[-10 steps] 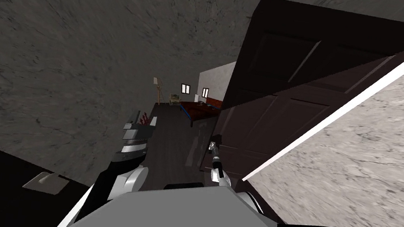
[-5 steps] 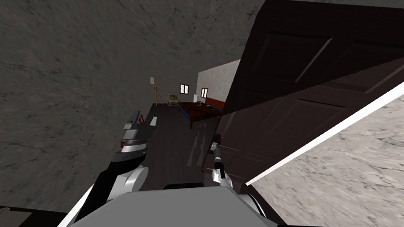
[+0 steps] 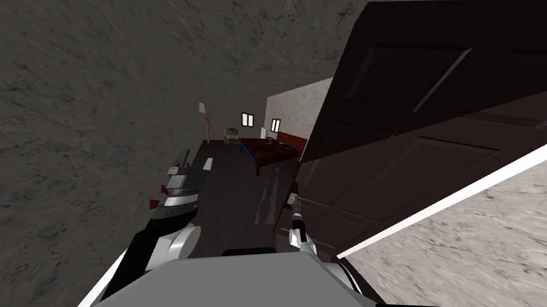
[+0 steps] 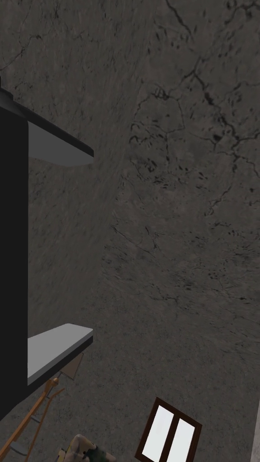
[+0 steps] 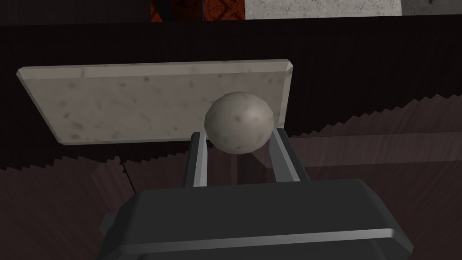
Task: Push the door open
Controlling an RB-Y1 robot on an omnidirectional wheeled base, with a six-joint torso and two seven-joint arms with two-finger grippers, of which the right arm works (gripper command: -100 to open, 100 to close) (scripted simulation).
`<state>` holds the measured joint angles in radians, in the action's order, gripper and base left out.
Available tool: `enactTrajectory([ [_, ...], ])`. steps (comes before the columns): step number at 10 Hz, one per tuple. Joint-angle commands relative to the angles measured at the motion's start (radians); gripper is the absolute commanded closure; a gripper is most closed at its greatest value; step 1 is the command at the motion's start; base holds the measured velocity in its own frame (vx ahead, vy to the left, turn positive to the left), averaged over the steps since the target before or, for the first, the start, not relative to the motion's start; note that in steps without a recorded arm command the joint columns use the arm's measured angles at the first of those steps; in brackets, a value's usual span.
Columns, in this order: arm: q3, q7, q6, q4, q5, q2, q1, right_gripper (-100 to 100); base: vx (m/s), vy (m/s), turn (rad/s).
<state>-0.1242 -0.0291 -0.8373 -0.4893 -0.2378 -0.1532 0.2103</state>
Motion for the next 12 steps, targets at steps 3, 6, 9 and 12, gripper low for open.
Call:
enactTrajectory([
  [3, -0.037, -0.018, -0.001, -0.016, -0.026, -0.006, -0.008, 100, 0.206, 0.048, -0.050],
  [6, -0.066, -0.030, -0.005, -0.013, -0.046, -0.012, -0.011, 100, 0.198, 0.049, -0.049],
  [9, -0.084, -0.038, -0.007, -0.010, -0.058, -0.015, -0.012, 100, 0.157, 0.031, -0.033],
  [12, -0.106, -0.040, -0.019, 0.016, -0.073, -0.029, -0.010, 100, 0.141, 0.009, -0.045],
])
